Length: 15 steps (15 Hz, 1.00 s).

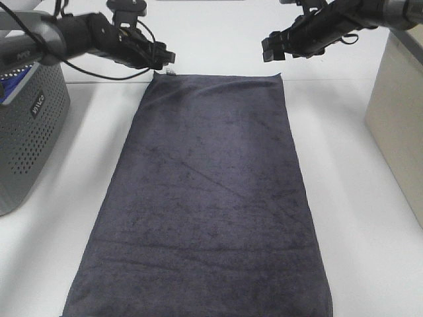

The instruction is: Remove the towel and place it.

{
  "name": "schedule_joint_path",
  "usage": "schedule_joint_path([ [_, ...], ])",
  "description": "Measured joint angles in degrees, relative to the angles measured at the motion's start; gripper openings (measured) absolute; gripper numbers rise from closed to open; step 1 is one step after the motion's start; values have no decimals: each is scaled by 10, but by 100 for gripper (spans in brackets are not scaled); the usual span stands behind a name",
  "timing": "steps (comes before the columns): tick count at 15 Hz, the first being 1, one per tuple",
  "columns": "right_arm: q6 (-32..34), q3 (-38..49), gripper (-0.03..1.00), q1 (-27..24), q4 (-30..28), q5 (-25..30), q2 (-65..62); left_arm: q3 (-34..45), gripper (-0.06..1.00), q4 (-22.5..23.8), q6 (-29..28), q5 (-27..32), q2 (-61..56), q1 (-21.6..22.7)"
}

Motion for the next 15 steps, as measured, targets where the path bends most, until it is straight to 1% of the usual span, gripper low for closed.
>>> schedule_joint_path([
  [1,14,0,78,0,-16,58,-30,0,65,5,-6,62,-30,0],
  [2,29,0,82,0,-34,114,-59,0,70,17,-24,129,-64,0],
  [4,64,0,83,0,-73,210,-131,0,80,46,-72,253,-128,0],
  [5,88,0,84,0,-96,254,-167,0,82,63,-96,316,-164,0],
  [6,120,0,84,0,-124,286,-205,0,83,83,-114,360,-198,1],
  [7,138,-2,84,-4,-144,306,-239,0,83,101,-128,400,-225,6],
  [9,152,-4,84,-36,-144,348,-285,0,83,124,-140,450,-273,36],
  [11,179,-5,84,-89,-136,392,-312,-1,83,139,-143,491,-303,92],
  [12,214,-5,84,-105,-164,406,-324,-1,83,150,-144,506,-316,129],
  [14,245,0,84,-105,-208,411,-335,-1,83,150,-144,509,-327,135],
  [15,253,4,84,-105,-211,411,-341,-1,83,150,-144,509,-329,135],
])
